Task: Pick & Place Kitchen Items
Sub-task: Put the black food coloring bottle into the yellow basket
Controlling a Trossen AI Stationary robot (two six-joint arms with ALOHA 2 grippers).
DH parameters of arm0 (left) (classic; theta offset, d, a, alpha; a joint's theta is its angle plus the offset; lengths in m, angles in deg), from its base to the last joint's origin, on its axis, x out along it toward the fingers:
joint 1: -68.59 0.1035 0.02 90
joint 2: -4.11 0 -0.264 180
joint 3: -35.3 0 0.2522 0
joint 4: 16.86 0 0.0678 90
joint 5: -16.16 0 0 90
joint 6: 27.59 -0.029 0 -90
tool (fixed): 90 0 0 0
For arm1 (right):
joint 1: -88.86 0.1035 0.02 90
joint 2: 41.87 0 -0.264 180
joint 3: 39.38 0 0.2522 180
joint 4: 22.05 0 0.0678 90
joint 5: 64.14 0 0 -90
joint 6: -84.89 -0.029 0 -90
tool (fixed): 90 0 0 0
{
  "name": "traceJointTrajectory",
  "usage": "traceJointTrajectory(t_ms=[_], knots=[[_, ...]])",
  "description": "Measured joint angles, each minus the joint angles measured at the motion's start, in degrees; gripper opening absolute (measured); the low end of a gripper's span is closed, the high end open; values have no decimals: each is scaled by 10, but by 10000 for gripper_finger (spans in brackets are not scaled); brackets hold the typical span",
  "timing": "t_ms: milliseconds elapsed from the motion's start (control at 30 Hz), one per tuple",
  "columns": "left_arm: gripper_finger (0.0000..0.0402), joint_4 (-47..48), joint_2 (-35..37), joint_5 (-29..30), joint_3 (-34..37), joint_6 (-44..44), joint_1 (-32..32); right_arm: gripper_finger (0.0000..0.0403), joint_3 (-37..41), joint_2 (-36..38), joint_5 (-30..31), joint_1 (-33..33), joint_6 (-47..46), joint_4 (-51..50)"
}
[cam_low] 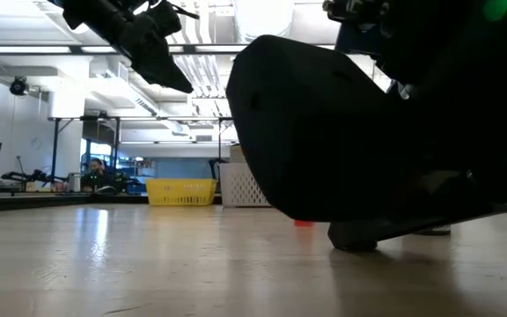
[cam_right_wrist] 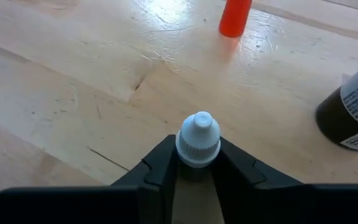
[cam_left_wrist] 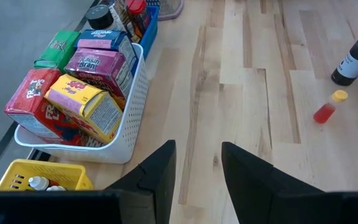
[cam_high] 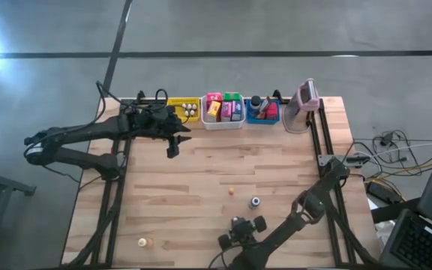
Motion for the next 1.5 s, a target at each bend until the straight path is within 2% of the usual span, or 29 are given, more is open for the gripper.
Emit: traceJointTrajectory(t_ms=[167, 267, 433, 500, 667, 767, 833, 1033, 1300, 1500], knots=[[135, 10, 0, 0, 0, 2, 0, 75, -17, 6, -12, 0, 7, -27], [135, 14, 0, 0, 0, 8, 0, 84, -20, 35, -14, 2, 34, -34], [135, 14, 0, -8, 0, 23, 0, 91, -20, 111, -51, -5, 165, -36], [135, 15, 0, -34, 0, 27, 0, 87, -20, 146, -76, -12, 229, -35], [135, 15, 0, -150, 0, 22, -1, 77, -20, 243, -160, -34, 377, -30], [135, 16, 0, -204, 0, 6, -3, 81, -17, 291, -179, -42, 444, -25], [135, 12, 0, -216, 0, 1, -9, 89, -17, 322, -188, -49, 485, -18], [135, -67, -5, -224, 0, 5, -46, 90, -15, 388, -216, -77, 607, -1], [135, -210, -38, -225, -4, 27, -111, 79, -14, 418, -370, -148, 771, 10], [135, -269, -86, -224, -11, 47, -168, 98, -14, 418, -403, -186, 862, 10]])
